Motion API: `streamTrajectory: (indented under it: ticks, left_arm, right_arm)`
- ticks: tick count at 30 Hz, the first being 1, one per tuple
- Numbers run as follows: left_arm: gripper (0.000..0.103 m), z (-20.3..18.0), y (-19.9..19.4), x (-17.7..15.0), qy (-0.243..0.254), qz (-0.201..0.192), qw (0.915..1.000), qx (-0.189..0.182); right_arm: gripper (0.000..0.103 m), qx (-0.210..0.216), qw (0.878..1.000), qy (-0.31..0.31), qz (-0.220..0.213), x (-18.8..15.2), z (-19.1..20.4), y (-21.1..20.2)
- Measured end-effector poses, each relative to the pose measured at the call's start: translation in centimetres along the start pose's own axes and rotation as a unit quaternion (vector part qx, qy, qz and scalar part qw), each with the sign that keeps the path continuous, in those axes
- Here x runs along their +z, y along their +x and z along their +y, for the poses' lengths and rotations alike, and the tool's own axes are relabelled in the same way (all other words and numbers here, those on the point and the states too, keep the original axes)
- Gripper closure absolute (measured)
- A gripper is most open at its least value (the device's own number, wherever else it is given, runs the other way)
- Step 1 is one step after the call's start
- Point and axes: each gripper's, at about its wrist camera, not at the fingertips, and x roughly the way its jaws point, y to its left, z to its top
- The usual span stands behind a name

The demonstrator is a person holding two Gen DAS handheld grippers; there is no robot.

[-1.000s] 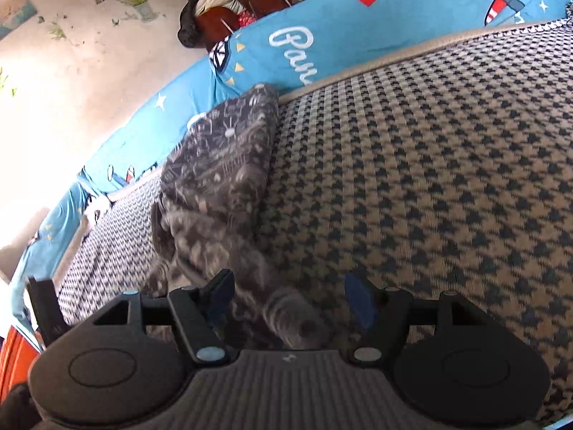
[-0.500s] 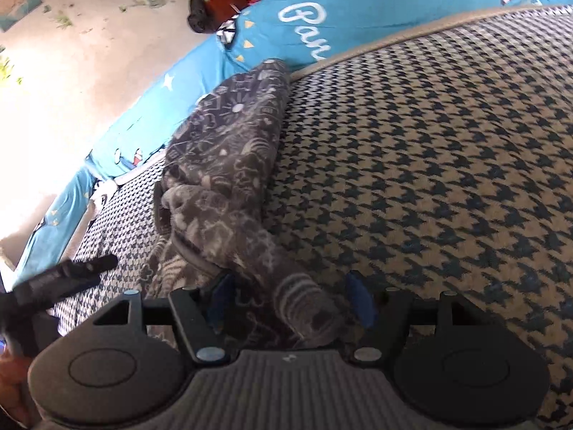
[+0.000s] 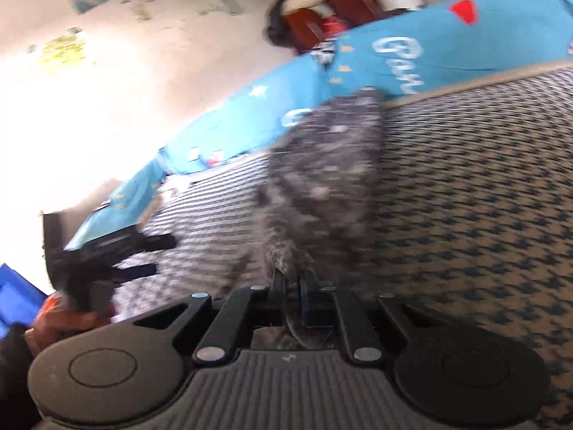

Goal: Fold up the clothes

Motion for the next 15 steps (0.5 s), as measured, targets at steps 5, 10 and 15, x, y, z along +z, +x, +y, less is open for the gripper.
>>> streamTrajectory:
  ticks: [5,10,15]
  left_arm:
    - [0.0,1.4,-0.4,0.1,-0.027,-0.008,0.9996,0.004]
    - [0.0,2.6,-1.4,0.2,-0.049,-0.022,0.9985,0.009]
    - [0.0,3.5,-2.0,0.2,-0.063,-0.027,0.9975,0.013]
  right_arm:
    - [0.094,0.065,0.996,-0.049,0.032,-0.5,5.3,1.9]
    - [0.098,0.123,0.987,-0.083,0.06,-1.7,9.9,4.3]
    - [0.098,0.083,0.987,-0.117,0.069,-2.6,11.2,6.5]
